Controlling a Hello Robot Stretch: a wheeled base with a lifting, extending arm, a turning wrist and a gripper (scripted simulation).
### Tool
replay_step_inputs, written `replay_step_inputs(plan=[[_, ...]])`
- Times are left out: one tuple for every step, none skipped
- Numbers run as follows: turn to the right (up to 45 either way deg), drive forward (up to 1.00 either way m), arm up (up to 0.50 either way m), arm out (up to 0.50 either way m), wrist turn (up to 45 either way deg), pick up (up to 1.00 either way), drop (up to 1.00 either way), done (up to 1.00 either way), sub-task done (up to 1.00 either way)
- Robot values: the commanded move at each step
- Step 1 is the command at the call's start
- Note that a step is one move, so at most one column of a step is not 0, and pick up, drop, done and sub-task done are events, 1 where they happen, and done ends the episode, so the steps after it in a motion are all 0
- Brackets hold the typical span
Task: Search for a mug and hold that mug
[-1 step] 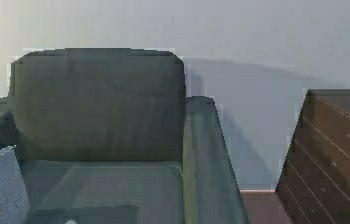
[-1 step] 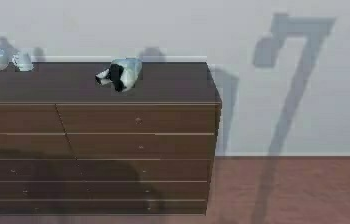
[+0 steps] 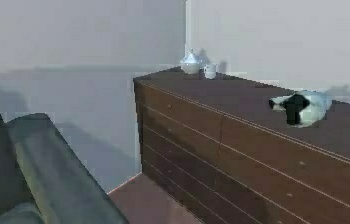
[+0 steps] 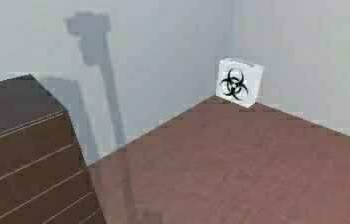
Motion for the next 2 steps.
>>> replay_step_inputs(plan=[[39.0,0.00,0.00,0.00,0.0,0.00,0.00,0.00,0.00],[0.0,0.50,0.00,0.00,0.0,0.00,0.00,0.00,0.00]])
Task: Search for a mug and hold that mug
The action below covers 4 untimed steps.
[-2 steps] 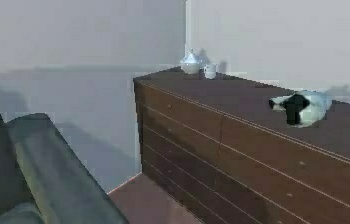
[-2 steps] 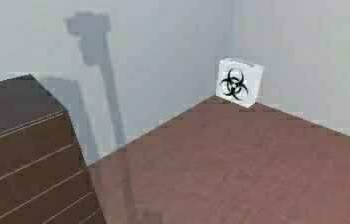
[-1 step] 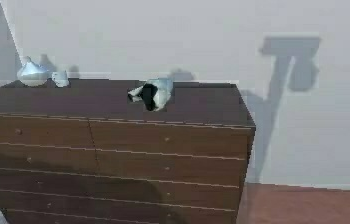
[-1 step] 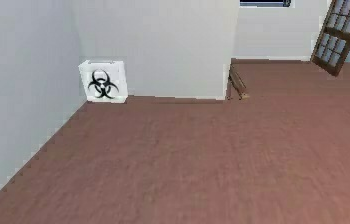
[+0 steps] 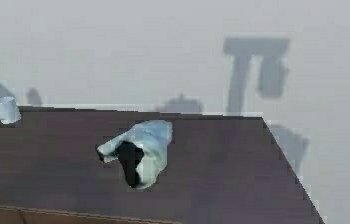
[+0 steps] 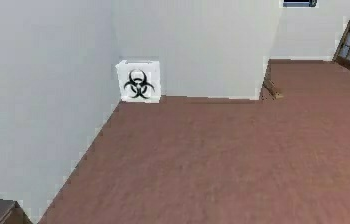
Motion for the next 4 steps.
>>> replay_step_inputs(plan=[[-45.0,0.00,0.00,0.00,0.0,0.00,0.00,0.00,0.00],[-45.0,0.00,0.00,0.00,0.0,0.00,0.00,0.00,0.00],[-36.0,0.00,0.00,0.00,0.0,0.00,0.00,0.00,0.00],[42.0,0.00,0.00,0.00,0.0,0.00,0.00,0.00,0.00]])
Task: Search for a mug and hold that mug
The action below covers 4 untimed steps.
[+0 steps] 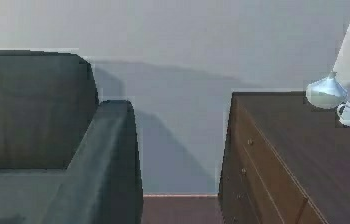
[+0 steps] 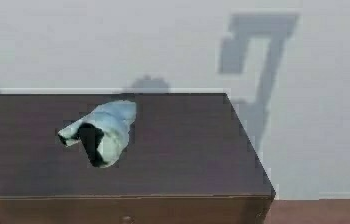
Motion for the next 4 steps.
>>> replay_step_inputs(plan=[[0.0,0.85,0.00,0.00,0.0,0.00,0.00,0.00,0.00],[0.0,0.00,0.50,0.00,0.0,0.00,0.00,0.00,0.00],[0.0,0.00,0.38,0.00,0.0,0.00,0.00,0.00,0.00],[0.0,0.00,0.00,0.40,0.0,0.00,0.00,0.00,0.00]])
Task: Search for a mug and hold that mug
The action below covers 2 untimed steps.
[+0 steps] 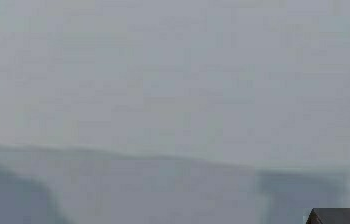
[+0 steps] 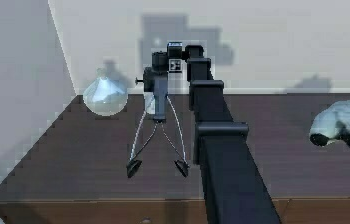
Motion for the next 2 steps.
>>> replay_step_inputs(plan=[[0.0,0.00,0.00,0.00,45.0,0.00,0.00,0.00,0.00],[0.0,0.00,0.00,0.00,45.0,0.00,0.00,0.00,0.00]])
